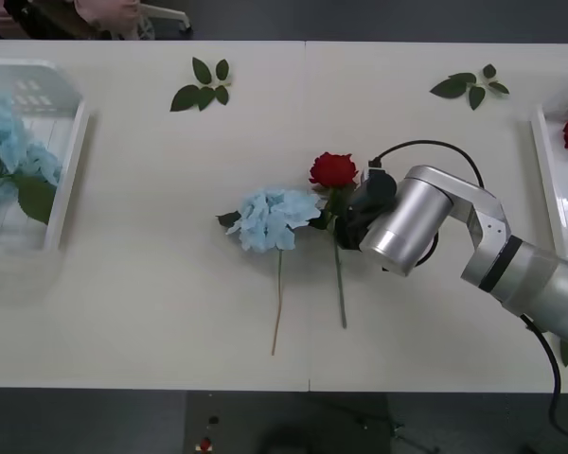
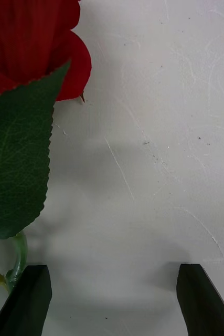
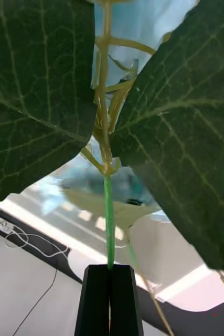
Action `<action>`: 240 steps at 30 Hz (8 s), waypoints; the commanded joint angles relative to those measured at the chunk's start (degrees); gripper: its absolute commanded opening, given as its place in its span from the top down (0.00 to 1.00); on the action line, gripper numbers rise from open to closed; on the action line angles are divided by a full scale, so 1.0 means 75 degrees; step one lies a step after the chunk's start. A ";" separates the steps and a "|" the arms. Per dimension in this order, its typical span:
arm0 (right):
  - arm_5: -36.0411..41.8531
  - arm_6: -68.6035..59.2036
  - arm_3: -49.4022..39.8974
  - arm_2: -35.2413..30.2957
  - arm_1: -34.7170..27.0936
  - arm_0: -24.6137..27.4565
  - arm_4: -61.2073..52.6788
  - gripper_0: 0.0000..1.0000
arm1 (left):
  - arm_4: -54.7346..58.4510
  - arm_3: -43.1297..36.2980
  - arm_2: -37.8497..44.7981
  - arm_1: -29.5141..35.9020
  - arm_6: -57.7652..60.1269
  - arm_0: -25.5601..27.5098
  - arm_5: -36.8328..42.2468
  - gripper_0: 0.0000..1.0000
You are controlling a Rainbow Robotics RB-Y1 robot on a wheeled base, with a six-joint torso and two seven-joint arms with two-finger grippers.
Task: Put the red flowers into the right box and the blue flowers into the left box
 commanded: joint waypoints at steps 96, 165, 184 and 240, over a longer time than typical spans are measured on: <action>0.1513 0.4165 0.1626 -0.2799 -0.2138 -0.2126 -0.1948 1.00 | -0.6350 -0.5172 0.2774 -0.7867 1.3632 0.3087 0.2151 0.00; 0.1021 1.6429 0.1685 -0.3268 -0.4505 0.0171 -1.4557 0.25 | -0.4522 -0.5254 0.3630 -0.2183 0.6460 0.1305 0.3909 1.00; -0.1206 1.6429 -0.2135 -0.2835 -0.5830 0.0335 -1.5670 0.25 | -0.6596 -0.0156 0.3653 -0.2464 0.6355 0.1610 -0.0052 0.99; -0.0948 1.6429 -0.2182 -0.2823 -0.5689 0.0358 -1.5612 0.22 | -0.1147 -0.8394 0.3114 -0.1867 0.5417 0.4844 -0.5759 0.13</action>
